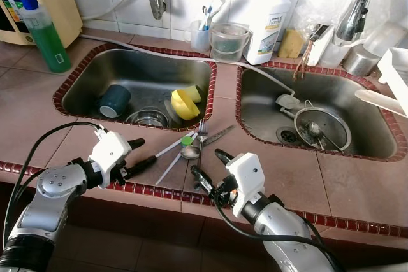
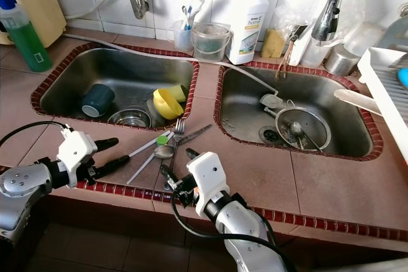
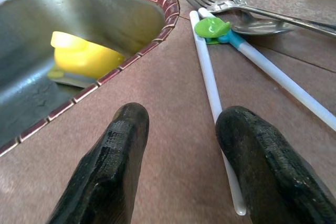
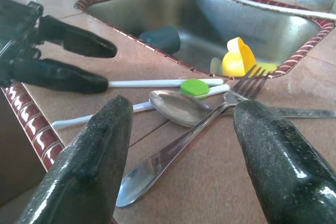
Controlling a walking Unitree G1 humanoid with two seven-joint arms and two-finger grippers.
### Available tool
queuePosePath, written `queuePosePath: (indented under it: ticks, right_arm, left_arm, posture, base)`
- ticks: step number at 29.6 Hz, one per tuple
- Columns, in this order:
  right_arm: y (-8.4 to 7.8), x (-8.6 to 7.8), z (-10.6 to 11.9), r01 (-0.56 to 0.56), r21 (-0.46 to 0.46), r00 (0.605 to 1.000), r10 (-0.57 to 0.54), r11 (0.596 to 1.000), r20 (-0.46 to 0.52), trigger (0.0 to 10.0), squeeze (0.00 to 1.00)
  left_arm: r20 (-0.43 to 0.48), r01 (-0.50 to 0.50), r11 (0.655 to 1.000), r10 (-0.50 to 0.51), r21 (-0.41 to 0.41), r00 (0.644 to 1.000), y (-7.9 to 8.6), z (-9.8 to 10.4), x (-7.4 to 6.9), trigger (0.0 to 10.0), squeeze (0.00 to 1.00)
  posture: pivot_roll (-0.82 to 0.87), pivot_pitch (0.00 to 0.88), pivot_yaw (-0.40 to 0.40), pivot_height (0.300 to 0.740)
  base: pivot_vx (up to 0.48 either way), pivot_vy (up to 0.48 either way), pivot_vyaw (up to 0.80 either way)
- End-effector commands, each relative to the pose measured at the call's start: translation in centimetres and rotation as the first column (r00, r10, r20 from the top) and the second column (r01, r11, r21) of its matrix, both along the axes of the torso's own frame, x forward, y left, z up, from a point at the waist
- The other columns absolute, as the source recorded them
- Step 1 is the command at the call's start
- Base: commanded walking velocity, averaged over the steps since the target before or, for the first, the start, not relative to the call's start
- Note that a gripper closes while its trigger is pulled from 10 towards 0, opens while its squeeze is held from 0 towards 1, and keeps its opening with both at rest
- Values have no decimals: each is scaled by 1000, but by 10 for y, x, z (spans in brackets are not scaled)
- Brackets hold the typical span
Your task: Kitchen organization
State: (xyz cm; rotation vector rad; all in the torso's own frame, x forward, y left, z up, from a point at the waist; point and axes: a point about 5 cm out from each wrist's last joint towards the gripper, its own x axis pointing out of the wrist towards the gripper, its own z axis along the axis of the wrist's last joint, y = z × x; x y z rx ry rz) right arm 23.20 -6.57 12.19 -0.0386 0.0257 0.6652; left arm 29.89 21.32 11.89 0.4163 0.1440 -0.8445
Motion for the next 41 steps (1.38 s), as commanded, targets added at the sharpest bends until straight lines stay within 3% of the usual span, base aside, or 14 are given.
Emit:
queuePosePath:
  ticks: [1, 4, 12, 29, 39, 40, 41]
  right_arm:
    - [-1, -1, 3, 15, 2, 1000, -15, 1000, 4, 10000, 0]
    - [-1, -2, 3, 18, 5, 1000, -18, 1000, 3, 10000, 0]
    - [0, -3, 2, 21, 8, 1000, -21, 1000, -3, 10000, 0]
    - [0, -3, 2, 20, 5, 1000, -20, 1000, -7, 10000, 0]
    - [0, -3, 4, 29, 10, 1000, -29, 1000, -4, 10000, 0]
    - [0, -3, 4, 31, 10, 1000, -31, 999, -3, 10000, 0]
    - [0, -3, 4, 33, 10, 999, -33, 999, -2, 10000, 0]
  left_arm:
    - [-41, -27, 1000, 27, -16, 999, 2, -3, 3, 10000, 0]
    - [-32, -72, 994, 70, -87, 997, 4, 8, 10, 10000, 0]
    - [-28, -99, 983, 96, -155, 995, 5, 16, 12, 10000, 0]
    - [-116, -12, 993, -2, -117, 993, -5, 0, -9, 10000, 0]
    - [-145, -30, 997, 18, -77, 989, -7, -8, -7, 10000, 0]
    - [-149, -24, 997, 13, -75, 989, -8, -9, -7, 8745, 0]
    - [-152, -20, 997, 9, -74, 988, -8, -9, -7, 8745, 0]
  posture:
    - [-99, 120, -5, 740]
    - [-98, 123, 1, 740]
    - [-95, 130, 4, 740]
    - [-91, 138, 1, 740]
    - [-104, 139, 7, 740]
    - [-106, 139, 8, 740]
    - [-106, 139, 8, 740]
  base:
    - [0, 0, 0]
    - [0, 0, 0]
    - [0, 0, 0]
    - [0, 0, 0]
    - [0, 0, 0]
    - [0, 0, 0]
    - [0, 0, 0]
